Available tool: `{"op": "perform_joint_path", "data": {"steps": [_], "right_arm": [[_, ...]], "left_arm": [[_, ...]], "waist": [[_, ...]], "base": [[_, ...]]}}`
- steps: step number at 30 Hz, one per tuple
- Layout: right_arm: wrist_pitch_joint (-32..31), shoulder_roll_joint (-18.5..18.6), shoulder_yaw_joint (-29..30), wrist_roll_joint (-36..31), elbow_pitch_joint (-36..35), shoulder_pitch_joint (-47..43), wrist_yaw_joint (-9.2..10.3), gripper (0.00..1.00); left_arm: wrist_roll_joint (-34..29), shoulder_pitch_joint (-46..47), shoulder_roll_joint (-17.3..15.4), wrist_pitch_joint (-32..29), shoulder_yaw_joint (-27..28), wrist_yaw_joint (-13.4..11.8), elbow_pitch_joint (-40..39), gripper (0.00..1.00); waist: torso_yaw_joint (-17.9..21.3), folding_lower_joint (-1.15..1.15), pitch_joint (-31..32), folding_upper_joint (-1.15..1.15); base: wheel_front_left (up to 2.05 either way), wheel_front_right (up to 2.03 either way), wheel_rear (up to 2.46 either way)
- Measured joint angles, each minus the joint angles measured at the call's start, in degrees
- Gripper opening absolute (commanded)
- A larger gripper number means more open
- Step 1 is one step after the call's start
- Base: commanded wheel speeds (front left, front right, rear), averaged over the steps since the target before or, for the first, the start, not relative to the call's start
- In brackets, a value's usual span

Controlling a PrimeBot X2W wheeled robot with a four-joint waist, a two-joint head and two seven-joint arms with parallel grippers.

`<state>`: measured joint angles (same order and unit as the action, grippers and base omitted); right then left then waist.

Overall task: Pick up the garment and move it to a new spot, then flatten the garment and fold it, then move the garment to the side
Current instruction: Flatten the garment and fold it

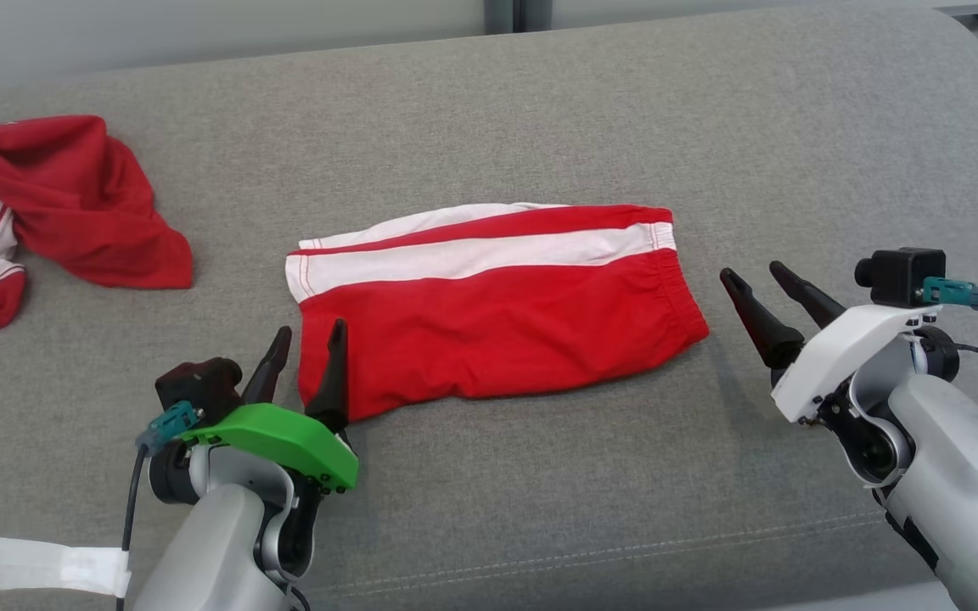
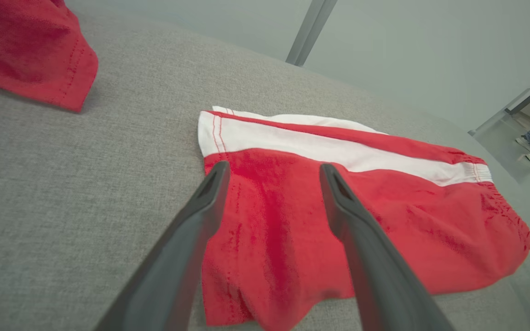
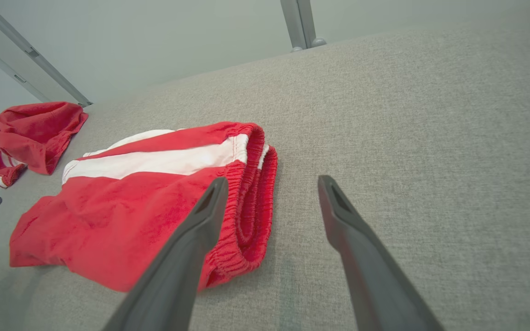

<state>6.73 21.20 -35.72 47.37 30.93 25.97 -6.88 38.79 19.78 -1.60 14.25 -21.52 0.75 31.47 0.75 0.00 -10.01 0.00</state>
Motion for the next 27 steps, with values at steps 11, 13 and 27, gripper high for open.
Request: {"op": "perform_joint_path", "data": {"steps": [11,13,27], "right_arm": [[-6.24,-0.75,-0.62,1.93,4.27,2.27,0.46,1.00],[-7.38,-0.58,-0.77,1.93,5.38,2.64,0.96,1.00],[-13.15,0.15,-0.34,2.81,12.04,3.43,2.56,1.00]], "left_arm": [[-2.48,-4.14,-0.16,0.15,2.25,-2.92,-8.32,1.00],[-2.49,-4.67,-0.20,0.15,2.22,-3.34,-9.65,1.00],[-2.50,-10.10,-0.33,0.16,3.42,-4.67,-16.02,1.00]], "waist": [[-4.50,0.00,1.29,0.00],[-5.54,0.00,1.43,0.00],[-11.68,0.00,1.79,0.00]], "base": [[0.00,0.00,0.00],[0.00,0.00,0.00],[0.00,0.00,0.00]]}}
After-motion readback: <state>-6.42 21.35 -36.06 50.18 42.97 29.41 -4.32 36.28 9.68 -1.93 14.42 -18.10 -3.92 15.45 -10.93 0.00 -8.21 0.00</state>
